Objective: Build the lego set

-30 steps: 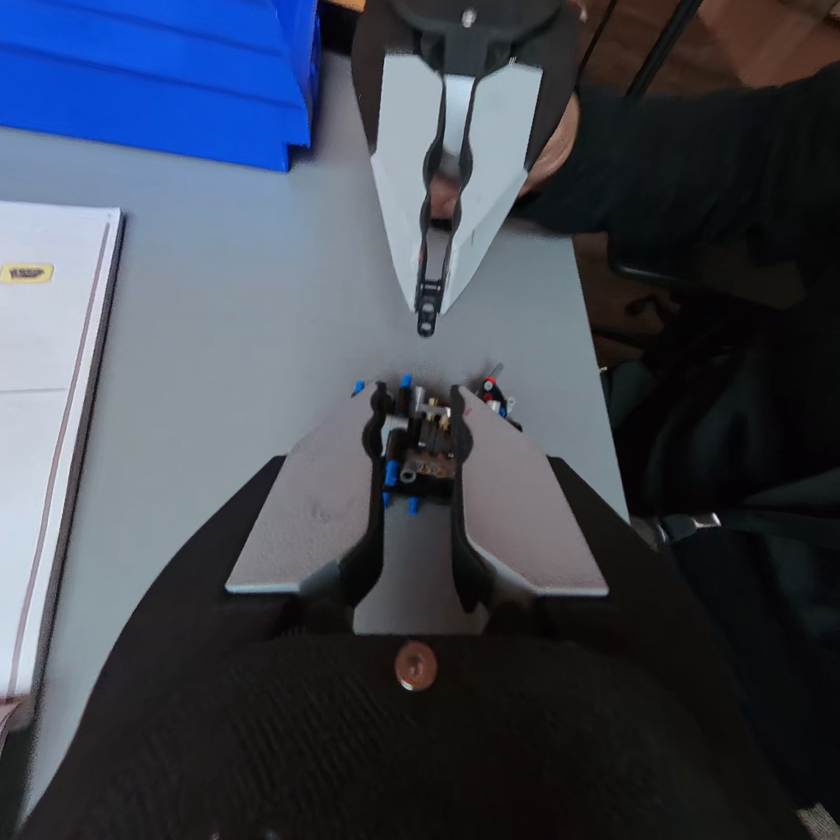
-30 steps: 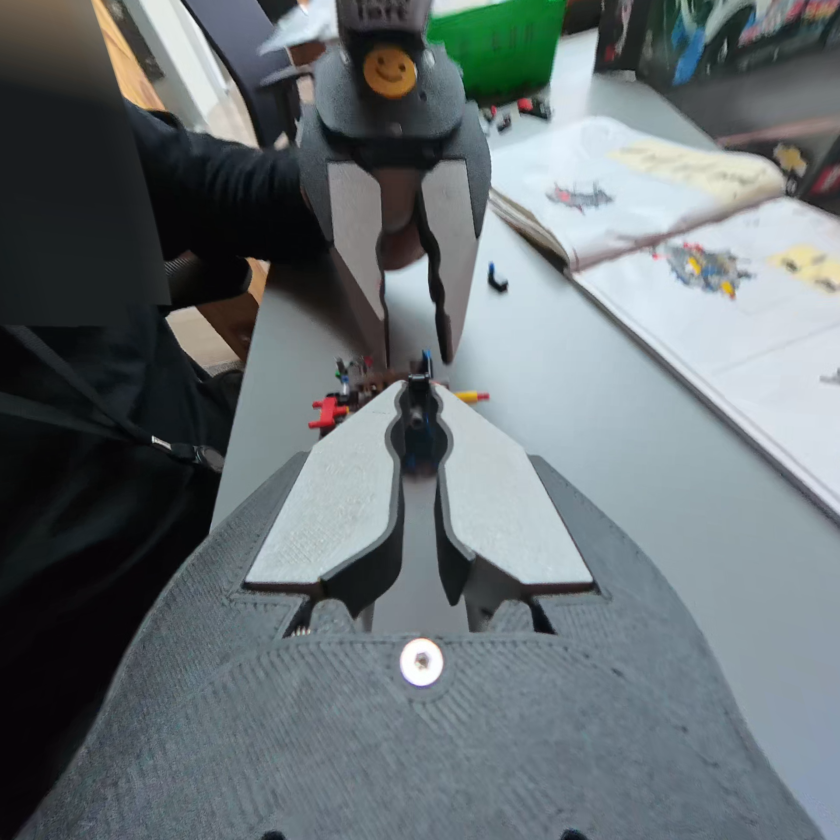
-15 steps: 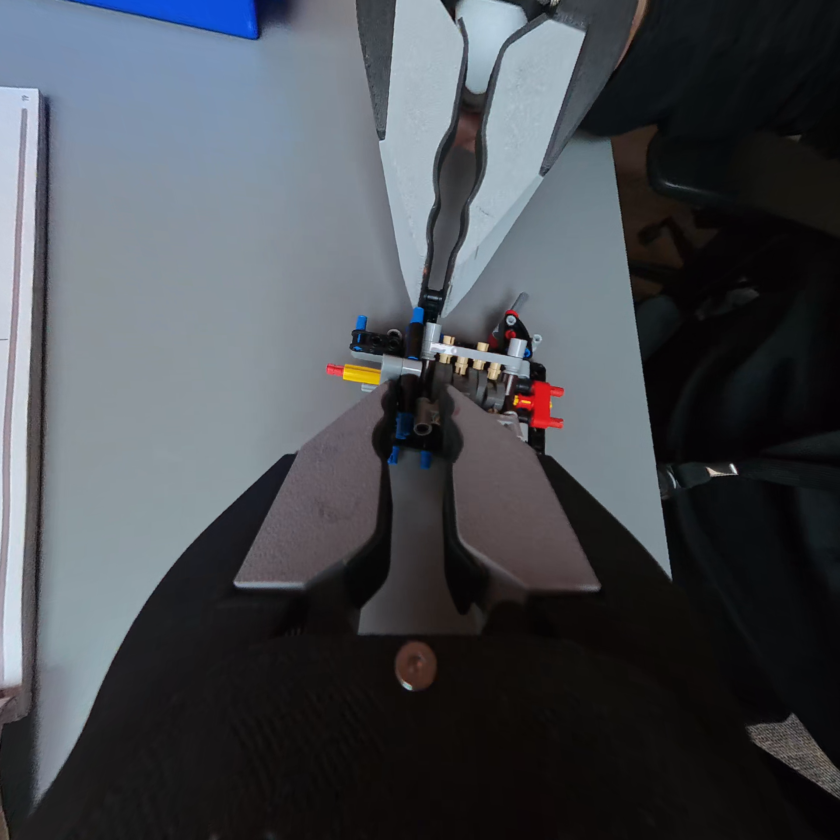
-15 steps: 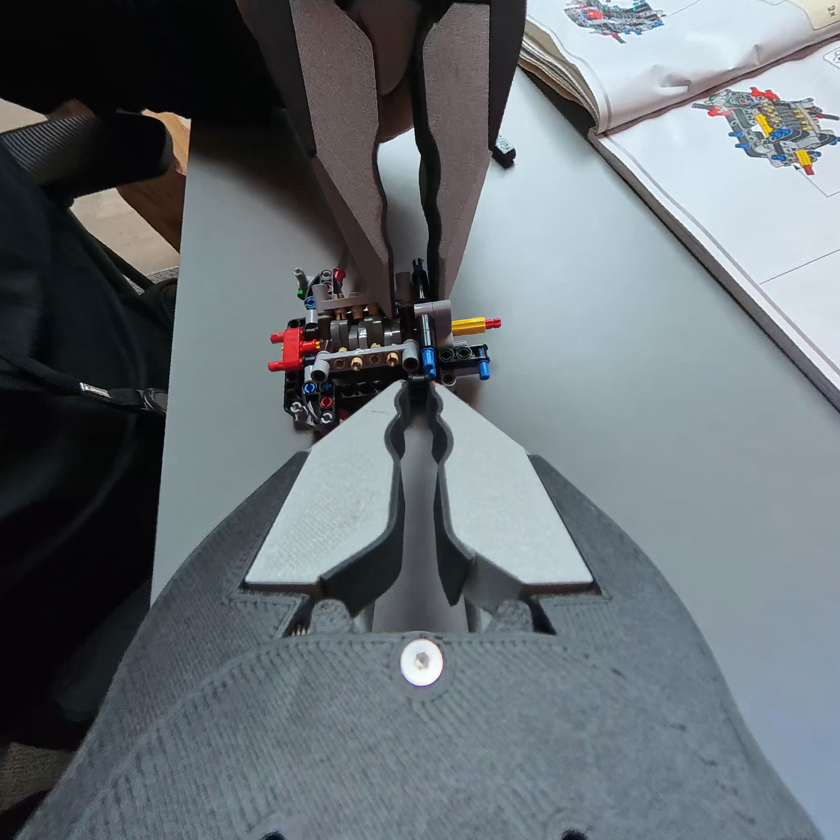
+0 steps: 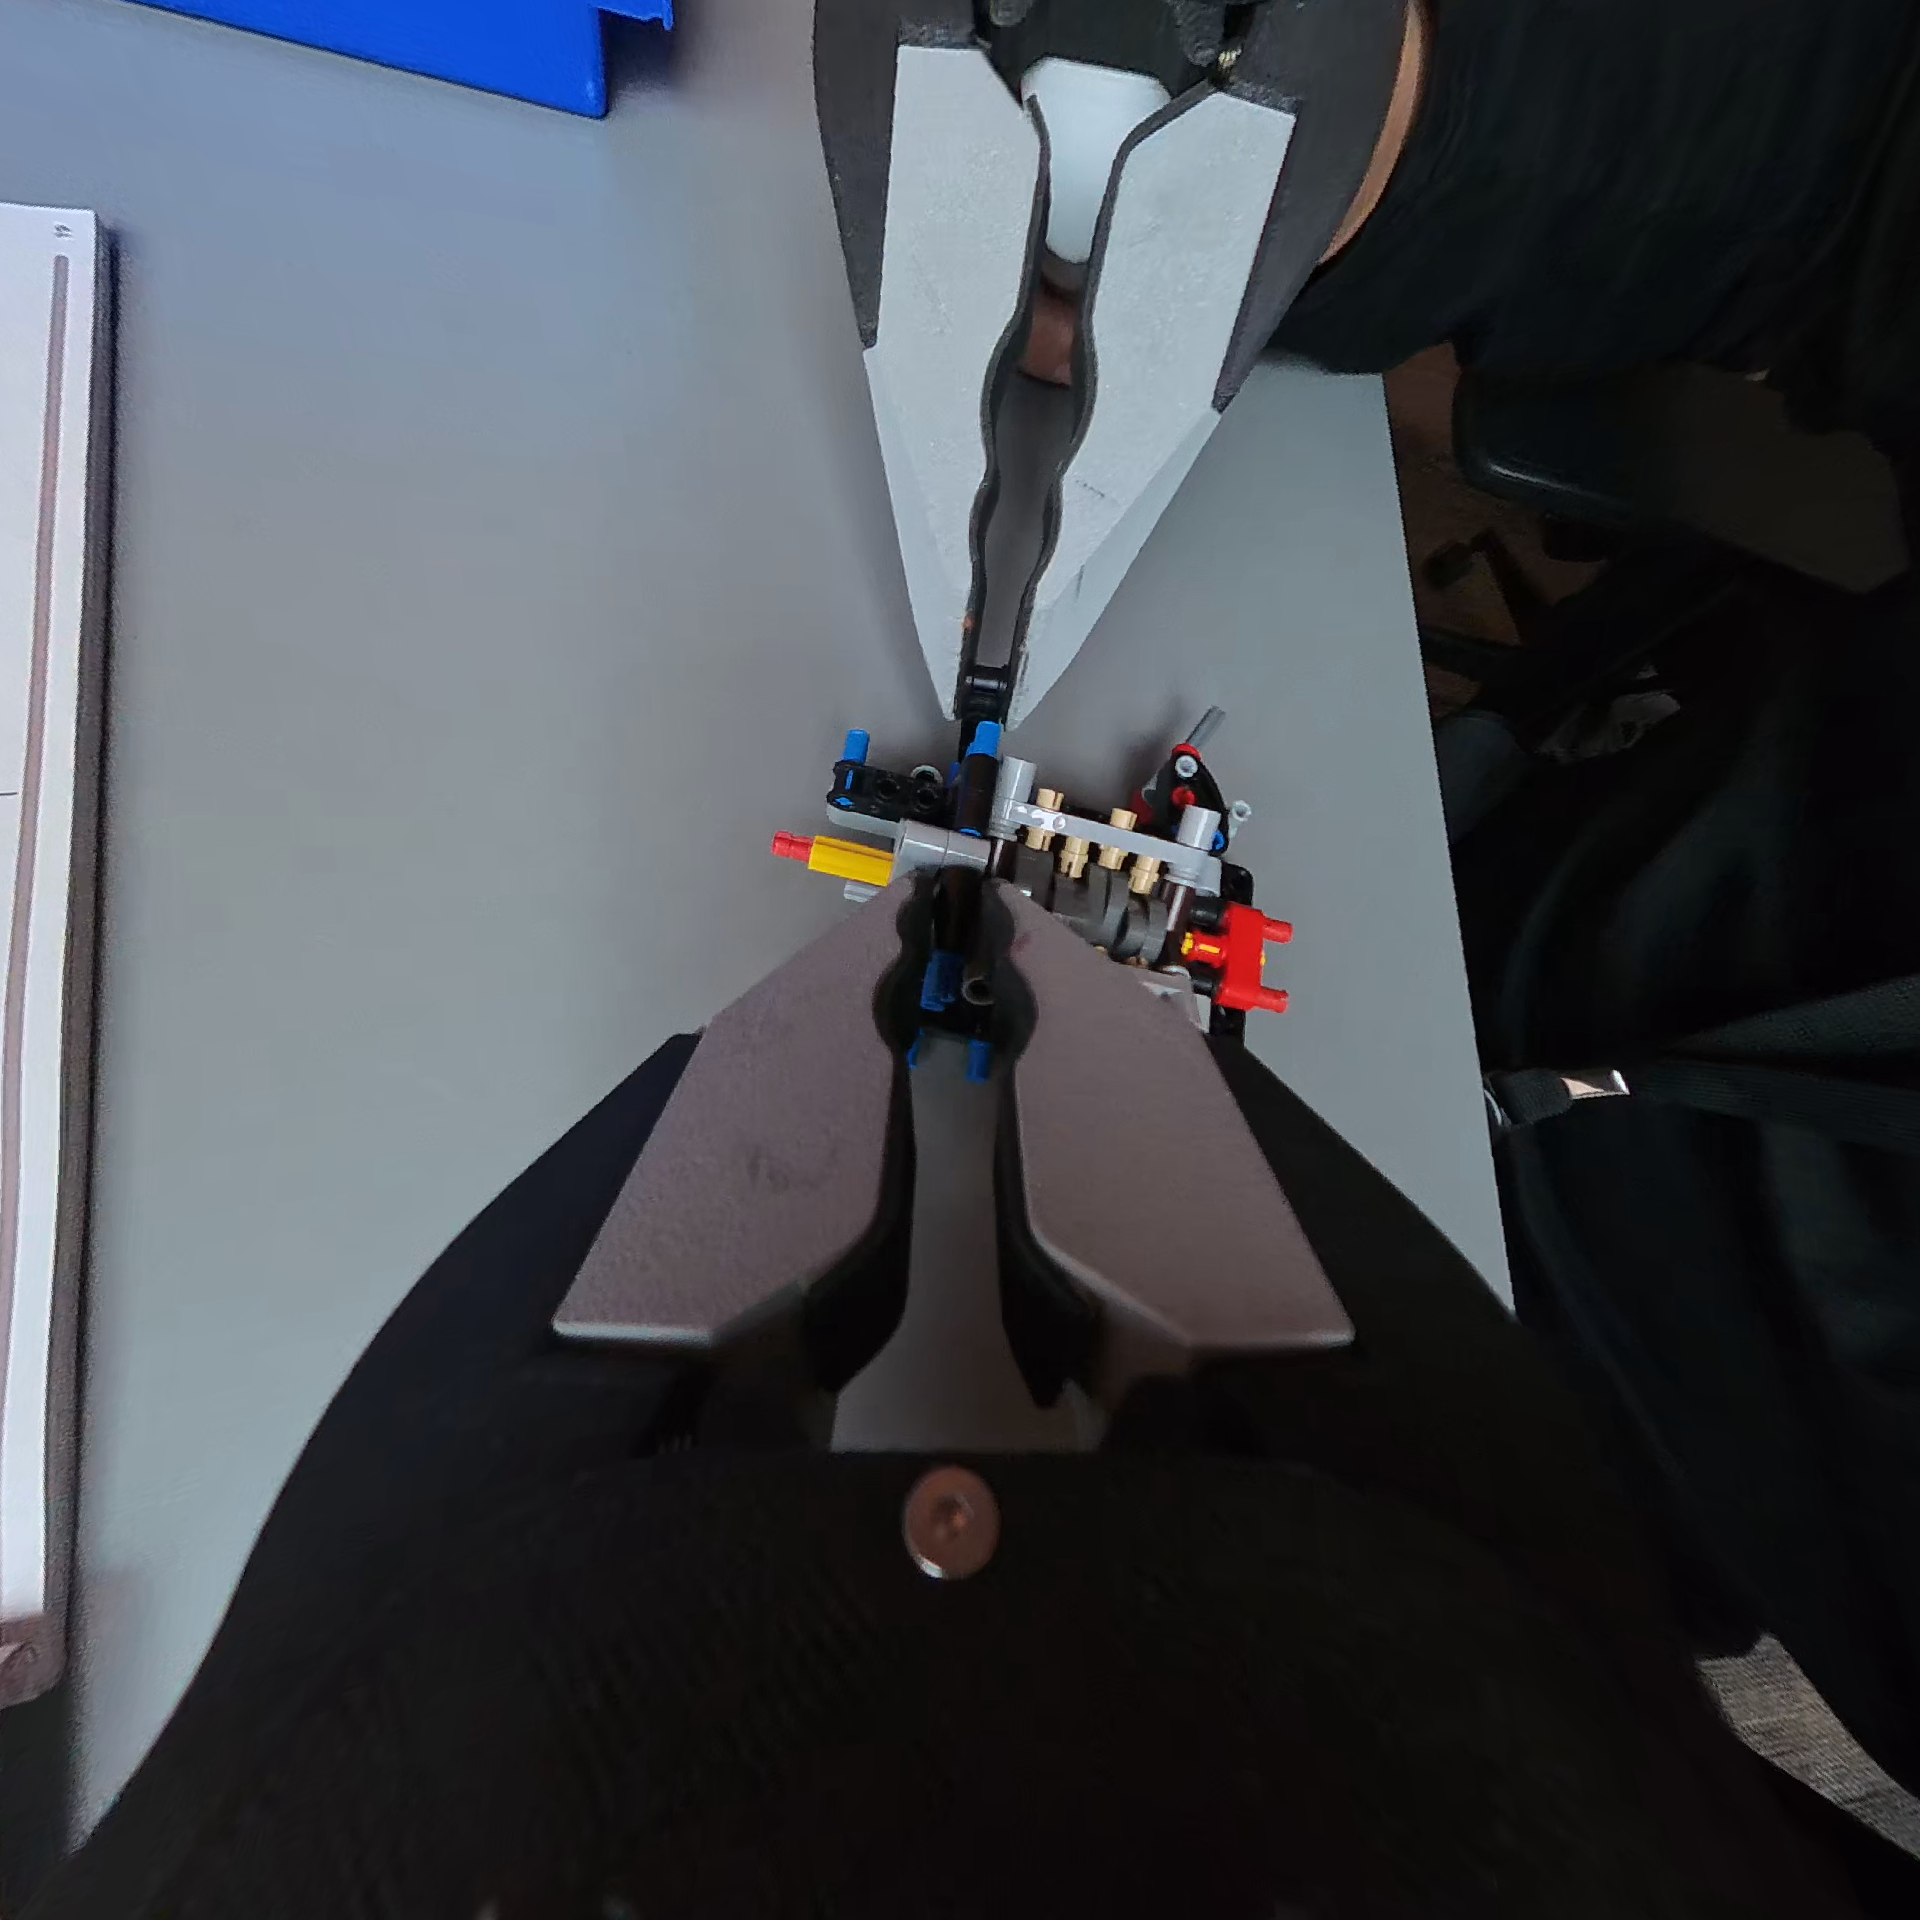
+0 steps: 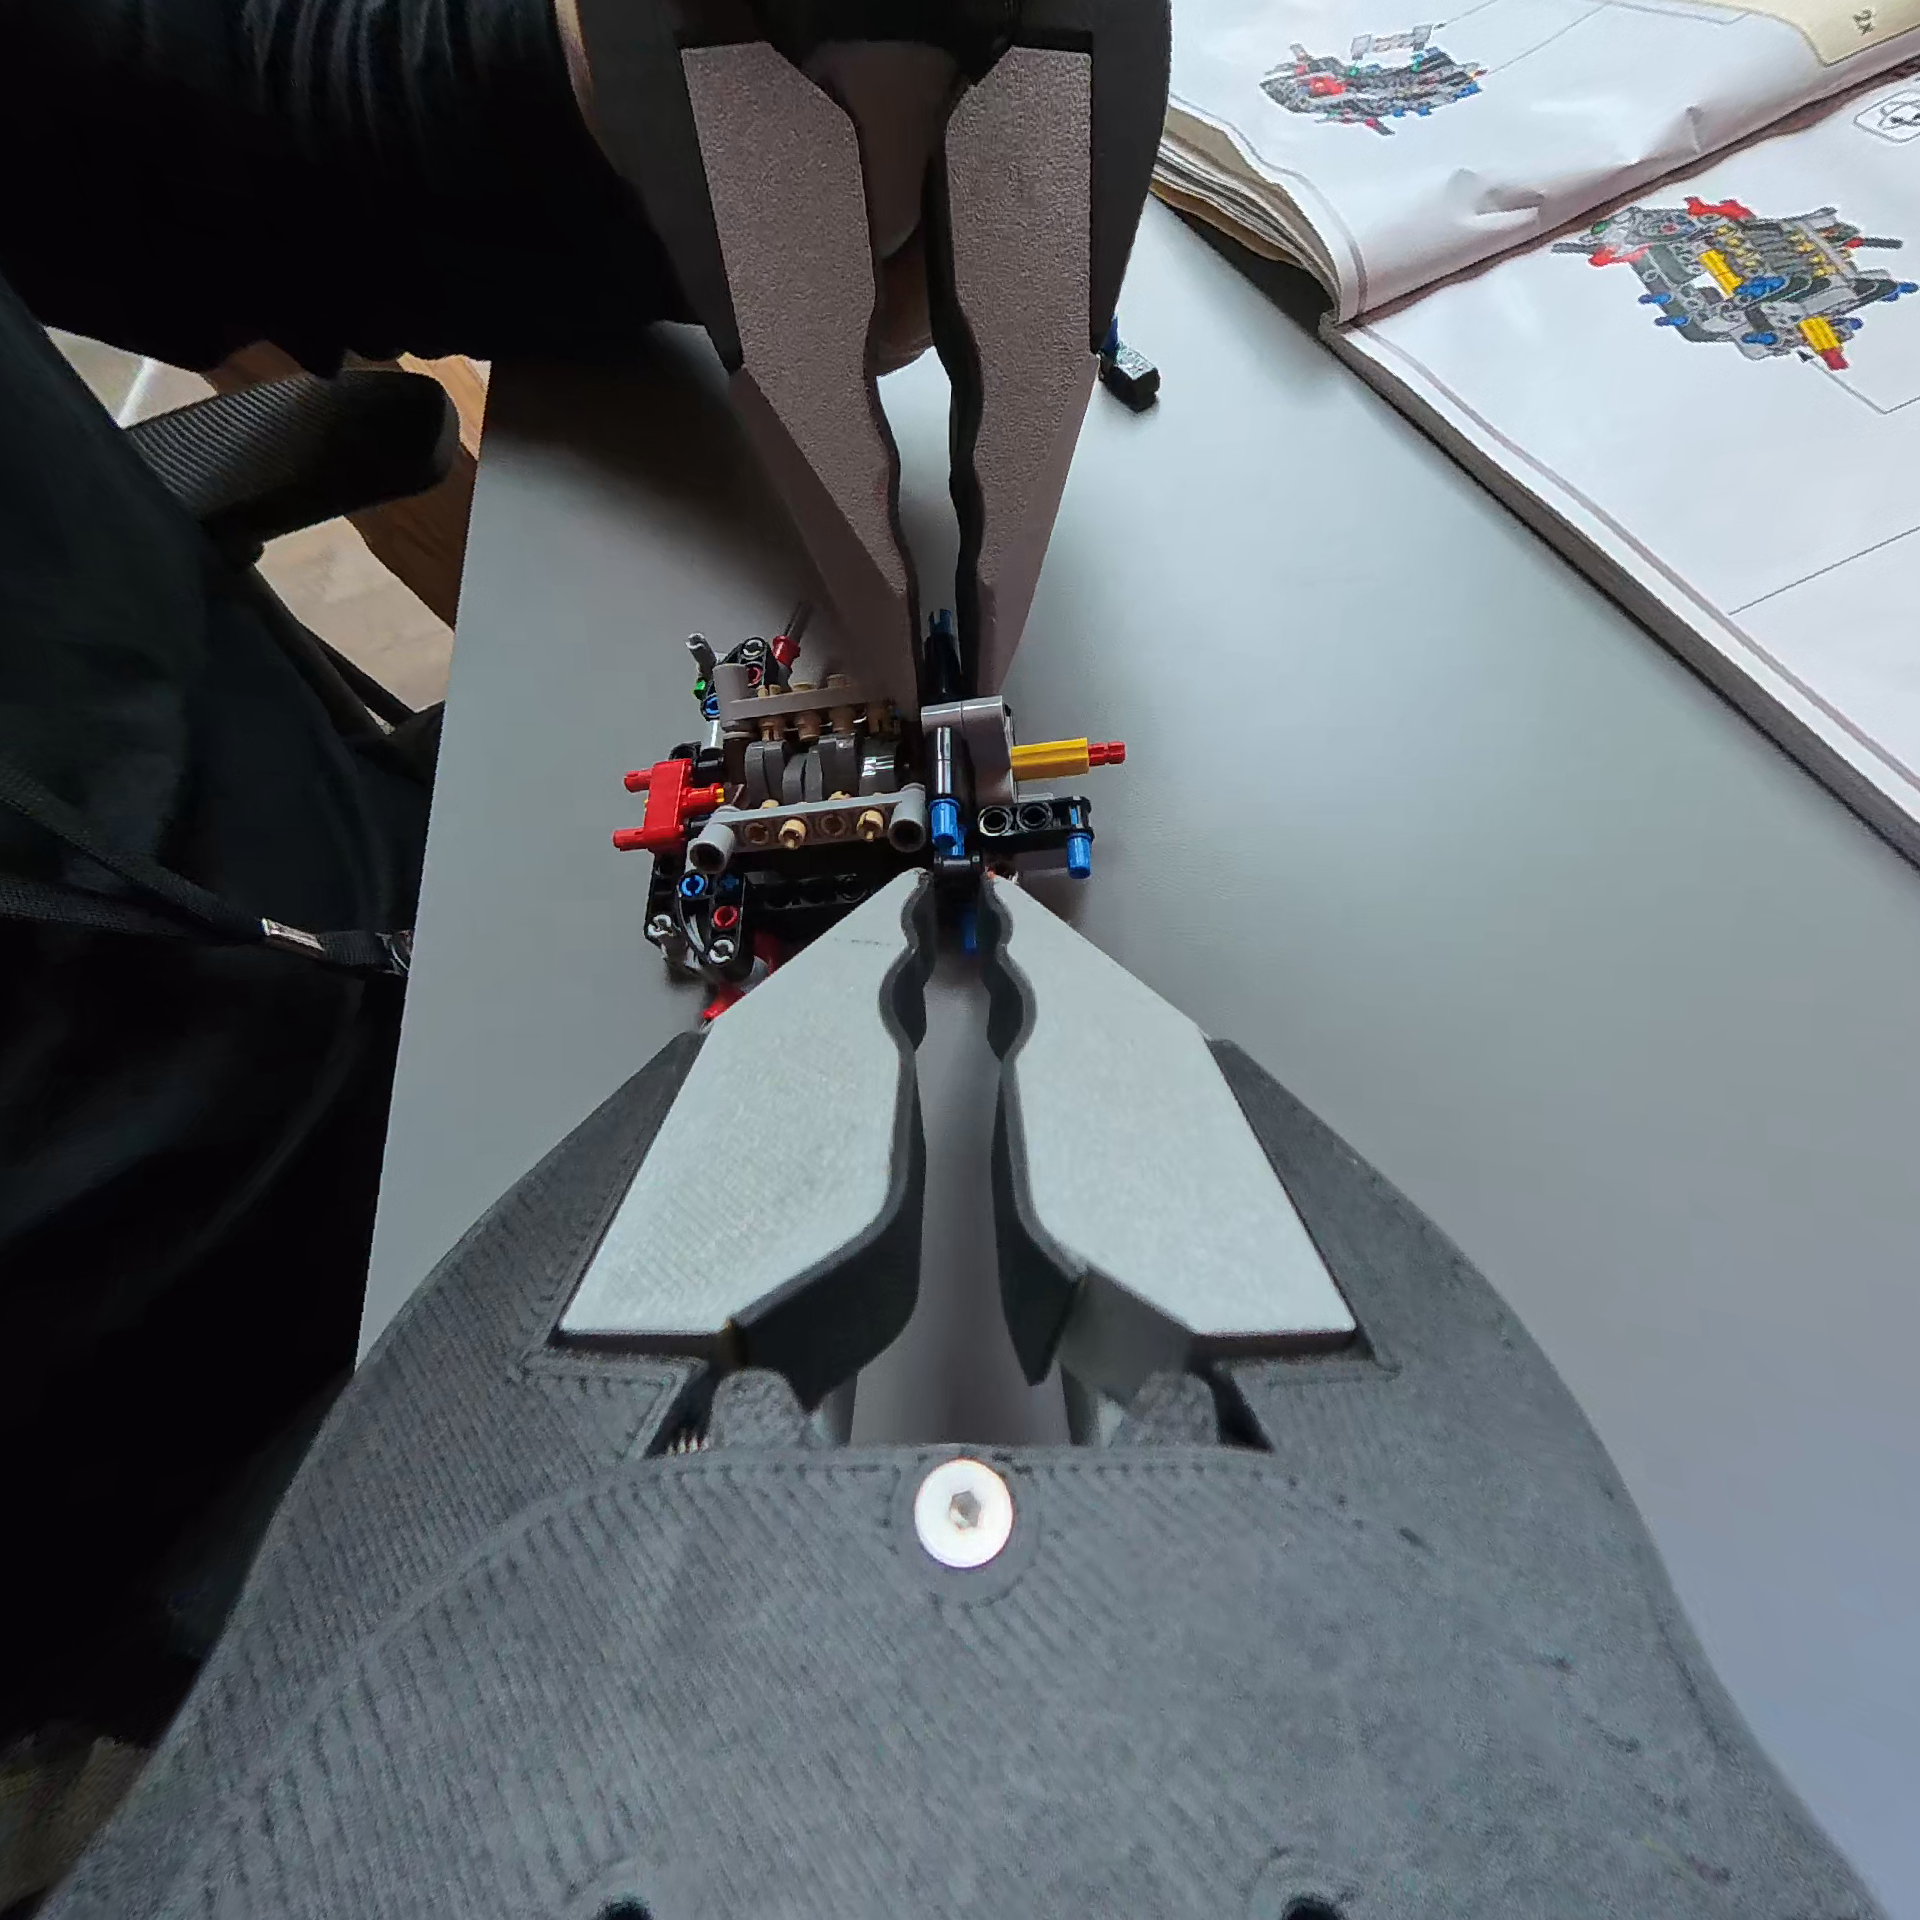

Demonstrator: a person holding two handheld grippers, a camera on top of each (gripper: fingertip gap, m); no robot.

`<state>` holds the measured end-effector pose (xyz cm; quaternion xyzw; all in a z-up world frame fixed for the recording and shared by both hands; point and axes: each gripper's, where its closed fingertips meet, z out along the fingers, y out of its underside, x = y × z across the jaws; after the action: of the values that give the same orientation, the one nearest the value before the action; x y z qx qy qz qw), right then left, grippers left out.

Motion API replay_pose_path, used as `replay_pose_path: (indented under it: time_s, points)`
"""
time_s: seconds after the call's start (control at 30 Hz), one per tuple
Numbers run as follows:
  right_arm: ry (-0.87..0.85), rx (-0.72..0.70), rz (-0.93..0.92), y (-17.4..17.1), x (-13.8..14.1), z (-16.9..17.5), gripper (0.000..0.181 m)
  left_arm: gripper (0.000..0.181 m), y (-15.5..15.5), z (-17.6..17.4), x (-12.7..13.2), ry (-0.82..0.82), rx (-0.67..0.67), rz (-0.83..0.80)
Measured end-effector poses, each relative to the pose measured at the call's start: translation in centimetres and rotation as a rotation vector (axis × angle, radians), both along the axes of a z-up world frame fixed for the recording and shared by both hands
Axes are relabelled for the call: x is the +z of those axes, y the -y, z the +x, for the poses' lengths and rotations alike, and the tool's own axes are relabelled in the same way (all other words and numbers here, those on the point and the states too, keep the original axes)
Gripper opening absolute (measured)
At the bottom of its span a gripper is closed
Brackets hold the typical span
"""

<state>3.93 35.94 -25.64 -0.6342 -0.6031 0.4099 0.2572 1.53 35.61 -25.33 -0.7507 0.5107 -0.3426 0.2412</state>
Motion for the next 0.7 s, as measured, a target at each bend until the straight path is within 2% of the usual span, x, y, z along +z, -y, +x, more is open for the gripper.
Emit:
replay_pose_path:
  time_s: [0.2, 0.4, 0.5, 0.63, 0.7]
  points:
    - [-0.013, 0.002, -0.001, 0.2, 0.1, 0.2, 0.004, 0.015, 0.0, 0.4, 0.4, 0.011, 0.011, -0.006]
    - [-0.016, -0.007, -0.003, 0.5, 0.1, 0.3, 0.004, 0.014, 0.0, 0.6, -0.4, -0.023, -0.001, 0.001]
    - [-0.018, -0.022, -0.006, 0.5, 0.1, 0.4, 0.004, 0.008, 0.1, 0.5, -0.4, -0.021, -0.002, 0.009]
    - [0.0, -0.023, 0.009, 0.5, -0.2, 0.3, 0.004, 0.007, 0.8, 0.2, -0.3, -0.014, 0.014, -0.041]
    - [0.002, -0.018, 0.012, 0.6, -0.2, 0.3, 0.004, 0.016, 1.0, 0.2, 0.6, 0.015, 0.018, -0.038]
